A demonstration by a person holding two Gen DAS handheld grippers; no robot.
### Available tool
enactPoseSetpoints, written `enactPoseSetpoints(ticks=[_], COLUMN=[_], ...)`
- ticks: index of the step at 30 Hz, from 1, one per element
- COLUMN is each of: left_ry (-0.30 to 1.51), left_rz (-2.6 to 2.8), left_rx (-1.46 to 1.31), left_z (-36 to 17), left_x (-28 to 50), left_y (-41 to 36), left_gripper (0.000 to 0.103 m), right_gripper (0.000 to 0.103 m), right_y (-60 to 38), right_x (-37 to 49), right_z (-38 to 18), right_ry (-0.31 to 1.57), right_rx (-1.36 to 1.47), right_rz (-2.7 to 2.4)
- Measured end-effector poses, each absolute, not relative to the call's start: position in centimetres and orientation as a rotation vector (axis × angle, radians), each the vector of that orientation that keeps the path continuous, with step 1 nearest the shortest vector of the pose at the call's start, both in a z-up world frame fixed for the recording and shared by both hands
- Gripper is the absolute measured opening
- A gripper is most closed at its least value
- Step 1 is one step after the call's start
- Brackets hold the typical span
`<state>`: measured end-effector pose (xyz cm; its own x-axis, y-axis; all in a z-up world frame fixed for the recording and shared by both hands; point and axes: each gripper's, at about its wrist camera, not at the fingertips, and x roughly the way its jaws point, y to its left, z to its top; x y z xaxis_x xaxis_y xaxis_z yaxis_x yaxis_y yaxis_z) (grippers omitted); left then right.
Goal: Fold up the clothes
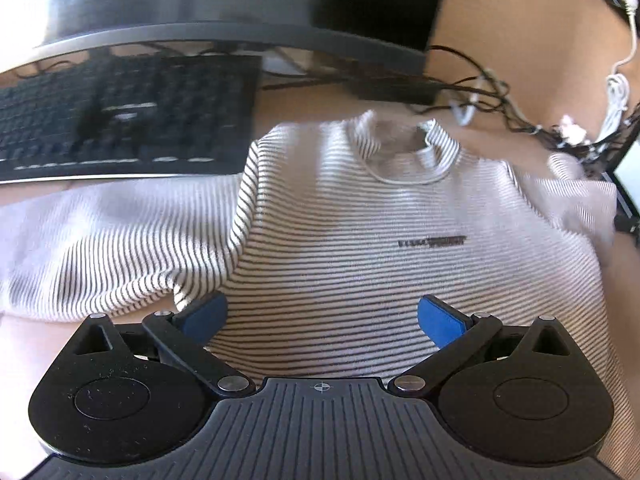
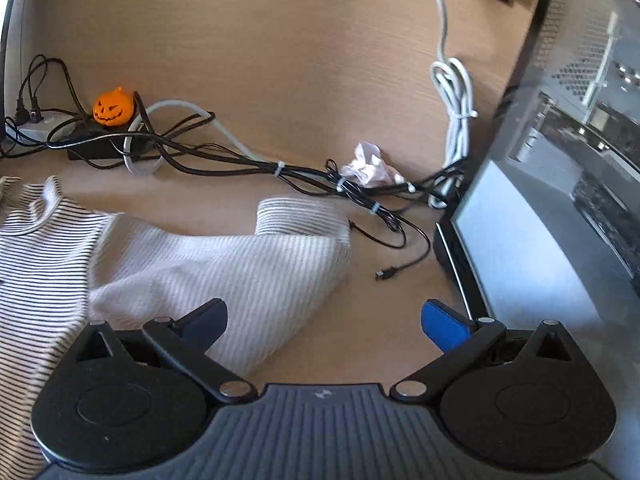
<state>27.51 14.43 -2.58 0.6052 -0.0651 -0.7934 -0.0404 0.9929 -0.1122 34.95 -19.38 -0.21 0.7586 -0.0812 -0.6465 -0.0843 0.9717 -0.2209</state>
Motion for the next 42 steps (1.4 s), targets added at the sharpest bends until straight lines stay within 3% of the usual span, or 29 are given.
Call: enactPoseSetpoints(ticks=[13, 17, 19, 26, 32, 37, 42], left_ry=[0.950, 0.946, 0.941, 0.936, 0.946, 0.949, 0.928], left_rz=[0.081, 0.078, 0.084, 0.096, 0.101, 0.084, -0.047], left_rx=[-0.161, -0.156, -0.170, -0.197, -0.194, -0.202, -0.204], left_z=[-2.2, -2.2, -2.2, -2.1, -2.1, -1.9, -1.0], left_x=[26.7, 26.5, 26.5, 26.3, 26.5, 26.6, 26.5], left_y=[15.8, 15.7, 15.8, 15.8, 15.6, 15.3, 13.6], left_gripper=[0.103, 0.103, 0.103, 0.103, 0.103, 0.103, 0.103], right_gripper=[0.103, 0.103, 0.103, 0.103, 0.103, 0.103, 0.103], right_y=[-15.8, -11.9, -12.5, -15.2, -11.9, -9.7, -10.8], right_x=[40.9, 34.6, 34.1, 38.3, 42.5, 45.9, 44.8], right_z=[-1.4, 2.9, 3.2, 0.4, -0.5, -3.6, -4.8], right_ry=[0.854, 0.615, 0.587, 0.593, 0.559, 0.637, 0.602], right_rx=[0.220, 0.012, -0.044, -0.240, -0.408, -0.502, -0.615], right_rz=[0.432, 0.782, 0.729, 0.233, 0.218, 0.287, 0.147])
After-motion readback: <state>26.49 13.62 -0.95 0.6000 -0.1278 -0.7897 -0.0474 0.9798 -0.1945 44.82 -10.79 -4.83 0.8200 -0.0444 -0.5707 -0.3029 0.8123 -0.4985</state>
